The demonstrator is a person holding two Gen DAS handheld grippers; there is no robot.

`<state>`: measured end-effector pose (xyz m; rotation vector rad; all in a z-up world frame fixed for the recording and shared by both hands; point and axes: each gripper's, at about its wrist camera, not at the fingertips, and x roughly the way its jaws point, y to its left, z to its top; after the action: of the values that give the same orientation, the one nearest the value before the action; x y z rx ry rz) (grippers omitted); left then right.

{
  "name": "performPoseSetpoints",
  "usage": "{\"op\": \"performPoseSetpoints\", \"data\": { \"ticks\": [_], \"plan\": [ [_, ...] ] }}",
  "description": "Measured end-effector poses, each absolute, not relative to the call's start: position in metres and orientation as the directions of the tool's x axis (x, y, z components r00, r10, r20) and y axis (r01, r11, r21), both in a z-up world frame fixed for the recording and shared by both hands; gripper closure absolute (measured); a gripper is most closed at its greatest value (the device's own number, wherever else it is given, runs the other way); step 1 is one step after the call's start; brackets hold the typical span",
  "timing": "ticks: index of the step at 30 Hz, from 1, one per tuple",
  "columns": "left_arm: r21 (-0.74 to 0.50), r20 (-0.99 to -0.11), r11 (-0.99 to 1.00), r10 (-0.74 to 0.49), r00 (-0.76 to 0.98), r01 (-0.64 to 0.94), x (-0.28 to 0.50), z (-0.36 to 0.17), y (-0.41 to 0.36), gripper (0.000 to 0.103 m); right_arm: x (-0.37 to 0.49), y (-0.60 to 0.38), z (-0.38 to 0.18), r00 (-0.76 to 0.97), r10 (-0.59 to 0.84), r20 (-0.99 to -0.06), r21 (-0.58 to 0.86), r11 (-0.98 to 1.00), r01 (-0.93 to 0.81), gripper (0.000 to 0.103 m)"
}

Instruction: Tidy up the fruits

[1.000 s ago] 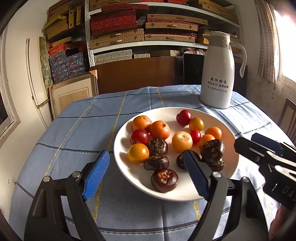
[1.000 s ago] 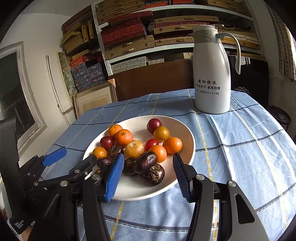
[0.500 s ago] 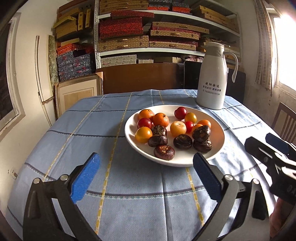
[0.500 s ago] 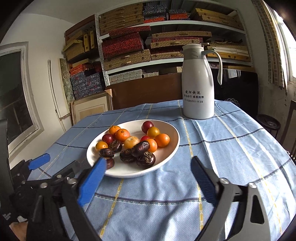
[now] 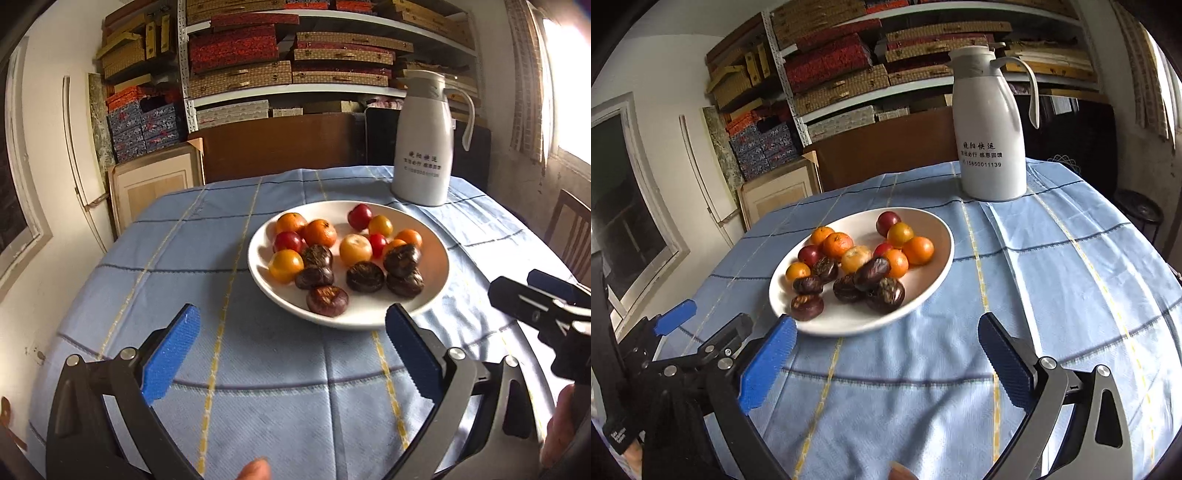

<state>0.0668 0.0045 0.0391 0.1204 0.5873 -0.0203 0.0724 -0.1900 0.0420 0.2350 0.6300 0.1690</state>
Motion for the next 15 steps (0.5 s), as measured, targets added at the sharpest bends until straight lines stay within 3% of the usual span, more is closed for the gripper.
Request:
{"op": "performPoseSetpoints", "data": {
  "ticks": [6, 9, 15],
  "plan": [
    [0.015, -0.582, 1.0, -0.008, 0.813, 0.021, 0.098, 0.036, 0.021, 0.005, 0.095, -0.187, 0.04, 0.825, 0.173, -0.538, 0.243, 0.969, -0.045, 0.003],
    [0.0, -0.65, 1.0, -0.022, 0.76, 0.029, 0.109, 0.023, 0.026, 0.005, 0.105, -0.181, 0.028, 0.768, 0.176, -0.616, 0.203, 0.977, -0.061, 0.003],
    [0.086, -0.61, 0.996, 0.034, 0.792, 0.024, 0.094, 0.024, 0.012, 0.005, 0.095, -0.169, 0.029, 0.783, 0.165, -0.6, 0.16, 0.983, -0.085, 0.003]
  ]
}}
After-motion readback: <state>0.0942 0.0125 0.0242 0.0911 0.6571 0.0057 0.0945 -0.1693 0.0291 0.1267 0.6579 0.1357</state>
